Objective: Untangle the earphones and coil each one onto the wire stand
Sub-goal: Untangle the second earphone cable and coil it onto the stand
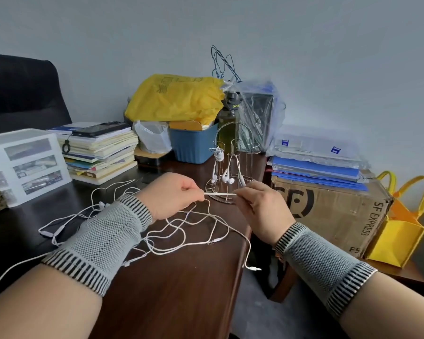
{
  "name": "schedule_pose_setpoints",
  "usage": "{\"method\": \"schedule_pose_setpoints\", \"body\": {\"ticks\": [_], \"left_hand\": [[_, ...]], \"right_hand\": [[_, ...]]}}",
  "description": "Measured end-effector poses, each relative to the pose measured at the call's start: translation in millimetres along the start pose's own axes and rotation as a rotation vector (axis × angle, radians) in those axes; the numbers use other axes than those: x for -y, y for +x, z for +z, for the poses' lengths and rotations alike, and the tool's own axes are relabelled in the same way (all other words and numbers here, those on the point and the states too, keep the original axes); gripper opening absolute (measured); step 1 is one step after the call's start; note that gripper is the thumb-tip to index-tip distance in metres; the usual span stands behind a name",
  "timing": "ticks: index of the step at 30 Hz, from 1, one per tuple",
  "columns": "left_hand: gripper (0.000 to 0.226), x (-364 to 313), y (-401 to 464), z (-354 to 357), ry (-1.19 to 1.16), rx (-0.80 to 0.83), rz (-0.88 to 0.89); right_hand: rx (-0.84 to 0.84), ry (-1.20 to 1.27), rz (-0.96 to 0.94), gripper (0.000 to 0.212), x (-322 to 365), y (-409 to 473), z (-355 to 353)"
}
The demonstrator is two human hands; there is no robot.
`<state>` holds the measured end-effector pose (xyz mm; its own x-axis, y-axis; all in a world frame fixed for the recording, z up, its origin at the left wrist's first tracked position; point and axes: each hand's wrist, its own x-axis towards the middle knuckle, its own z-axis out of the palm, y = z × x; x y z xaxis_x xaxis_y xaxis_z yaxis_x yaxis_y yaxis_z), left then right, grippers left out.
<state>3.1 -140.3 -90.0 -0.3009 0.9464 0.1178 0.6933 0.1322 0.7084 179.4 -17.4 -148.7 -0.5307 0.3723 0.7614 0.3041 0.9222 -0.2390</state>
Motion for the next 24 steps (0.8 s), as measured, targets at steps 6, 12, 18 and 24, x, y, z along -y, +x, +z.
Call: {"method": "schedule_pose_setpoints", "body": {"ticks": [6, 12, 18, 24], "left_hand": [[0.026, 9, -4, -22, -0.001, -0.054, 0.007], [0.011, 24, -5, -36, -0.113, -0.189, -0.024], [0.007, 21, -8, -42, -0.203, -0.231, -0.039], [0.006, -11, -14, -20, -0.022, -0.159, 0.107]], "right_hand": [[-0.046, 0.019, 0.279, 0.017, -10, 0, -18], [-0.119, 0.433, 0.672, 0.022, -28, 1, -23], [-0.126, 0.557, 0.813, 0.014, -35, 0, -24], [0.015, 0.298, 0.648, 0.029, -22, -5, -36]]}}
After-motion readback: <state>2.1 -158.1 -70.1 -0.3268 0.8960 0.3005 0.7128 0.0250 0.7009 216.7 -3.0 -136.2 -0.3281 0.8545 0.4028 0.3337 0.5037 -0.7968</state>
